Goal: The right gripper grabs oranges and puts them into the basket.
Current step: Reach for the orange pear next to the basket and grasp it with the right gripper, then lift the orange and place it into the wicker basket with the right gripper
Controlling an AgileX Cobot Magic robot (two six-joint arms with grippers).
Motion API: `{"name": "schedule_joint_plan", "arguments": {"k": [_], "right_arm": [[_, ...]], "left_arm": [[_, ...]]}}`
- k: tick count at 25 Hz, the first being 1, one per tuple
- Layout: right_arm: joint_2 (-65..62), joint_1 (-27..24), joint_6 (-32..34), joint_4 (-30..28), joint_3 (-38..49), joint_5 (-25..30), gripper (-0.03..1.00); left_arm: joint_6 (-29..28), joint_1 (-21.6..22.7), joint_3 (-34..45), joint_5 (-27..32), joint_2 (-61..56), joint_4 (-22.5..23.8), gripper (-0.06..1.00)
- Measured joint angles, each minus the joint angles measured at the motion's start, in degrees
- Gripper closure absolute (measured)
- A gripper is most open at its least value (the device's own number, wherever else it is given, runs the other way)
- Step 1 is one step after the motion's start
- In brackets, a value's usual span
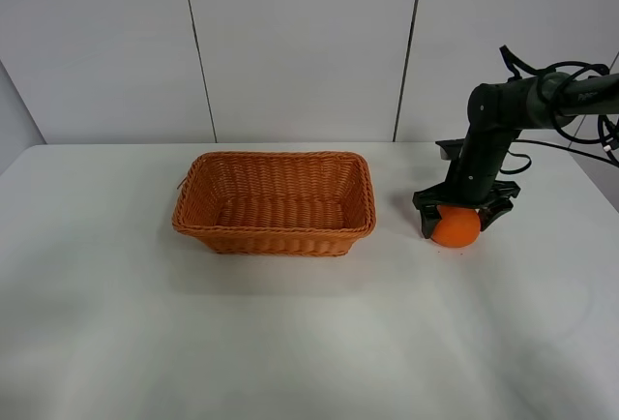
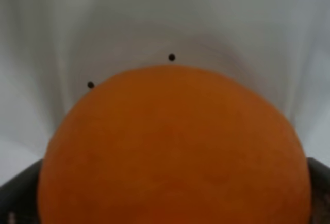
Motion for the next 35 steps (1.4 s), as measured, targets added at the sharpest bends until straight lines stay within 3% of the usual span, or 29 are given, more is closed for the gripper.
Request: {"name": "schedule_joint_plan", "arguments": {"k": [2, 5, 7, 14, 20, 27, 35], "right_arm": [[0.01, 0.00, 0.00, -0.06, 0.00, -0.20, 0.41], [-0.09, 0.00, 0.00, -0.06, -0.17, -0.13, 0.69], [-0.64, 0.00, 0.00, -0.06, -0.17, 0.05, 0.79], [-4.23, 0.00, 0.00, -0.12, -3.18, 3.63, 0.79], [-9.86, 0.00, -0.05, -0.06, -14.54, 13.48, 0.79], [-11.03, 0.73, 0.00, 1.49, -24.03, 14.70, 0.79], [-11.03, 11.86, 0.00, 1.68, -26.98, 14.85, 0.79]], "left_arm": [[0.00, 0.00, 0.00, 0.00, 0.00, 0.00, 0.06], [0.00, 0.00, 0.00, 0.00, 0.00, 0.00, 0.06], [0.00, 0.00, 0.00, 0.00, 0.00, 0.00, 0.06], [0.00, 0.00, 0.00, 0.00, 0.00, 0.00, 0.06], [0.00, 0.00, 0.00, 0.00, 0.00, 0.00, 0.06], [0.00, 0.00, 0.00, 0.00, 0.00, 0.00, 0.06], [0.00, 0.00, 0.00, 0.00, 0.00, 0.00, 0.06]]}}
